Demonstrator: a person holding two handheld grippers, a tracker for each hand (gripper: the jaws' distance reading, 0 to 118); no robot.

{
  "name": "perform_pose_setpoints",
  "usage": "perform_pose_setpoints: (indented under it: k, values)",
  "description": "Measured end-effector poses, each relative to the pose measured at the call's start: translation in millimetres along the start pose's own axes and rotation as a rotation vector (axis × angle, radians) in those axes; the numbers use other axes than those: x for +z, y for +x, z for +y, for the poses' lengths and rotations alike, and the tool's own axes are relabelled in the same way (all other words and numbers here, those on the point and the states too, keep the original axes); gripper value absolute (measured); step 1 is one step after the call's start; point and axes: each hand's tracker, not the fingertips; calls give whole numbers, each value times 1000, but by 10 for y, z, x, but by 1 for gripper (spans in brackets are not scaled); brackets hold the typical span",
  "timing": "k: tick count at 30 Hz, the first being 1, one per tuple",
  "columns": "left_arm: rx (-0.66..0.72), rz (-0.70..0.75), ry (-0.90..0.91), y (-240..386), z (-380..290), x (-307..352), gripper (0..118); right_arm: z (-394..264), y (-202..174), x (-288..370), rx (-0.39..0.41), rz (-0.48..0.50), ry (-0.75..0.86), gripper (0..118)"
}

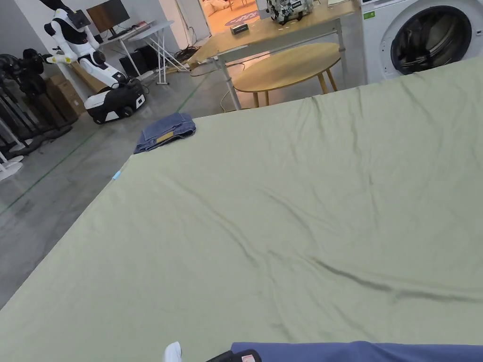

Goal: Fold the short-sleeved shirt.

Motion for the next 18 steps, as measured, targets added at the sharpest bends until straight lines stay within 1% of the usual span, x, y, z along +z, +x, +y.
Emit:
perform_pose_setpoints:
  k: [1, 2, 3, 4, 6, 7, 8, 9, 10, 11, 12, 14, 15, 17, 18]
  values:
    - [5, -15, -3, 10, -9, -63, 61, -4, 3, -5, -6, 3, -4, 0]
    - [11, -24, -22, 66, -20, -140, 43, -9, 6, -12, -9, 4, -6, 0]
    - [39, -15, -51, 80, -15, -243, 22, -10, 2, -15, -10, 2, -10, 0]
    - [59, -10, -65, 88, -28, -324, 11, -11, 1, -16, -8, -2, -12, 0]
    - [29, 31, -2, 204, -90, -283, 9, -13, 5, -8, -4, -2, -11, 0]
    - [40, 16, 30, 219, -87, -206, 9, -10, 7, 2, -5, 1, -11, 0]
    - [104, 9, 76, 201, -50, -73, 8, -7, 11, 12, -9, 4, -9, 0]
    - [141, -13, 93, 188, 3, 35, 8, -4, 16, 14, -12, 7, -8, 0]
    - [140, -23, 101, 217, 65, 185, 8, -2, 24, 10, -15, 11, -8, 0]
    - [81, -4, 113, 371, 120, 318, 8, -2, 35, 2, -18, 15, -10, 0]
    - [11, 65, 135, 559, 172, 448, 8, -5, 44, -9, -21, 18, -12, 0]
    - [-86, 174, 150, 891, 333, 702, 8, -19, 54, -29, -26, 19, -14, 0]
    - [-118, 205, 178, 1032, 365, 816, 8, -34, 59, -38, -34, 23, -14, 0]
    - [-203, 317, 176, 1405, 412, 836, 8, -74, 73, -58, -49, 37, -16, 0]
    - [-265, 353, 172, 1620, 342, 746, 8, -94, 73, -73, -58, 43, -19, 0]
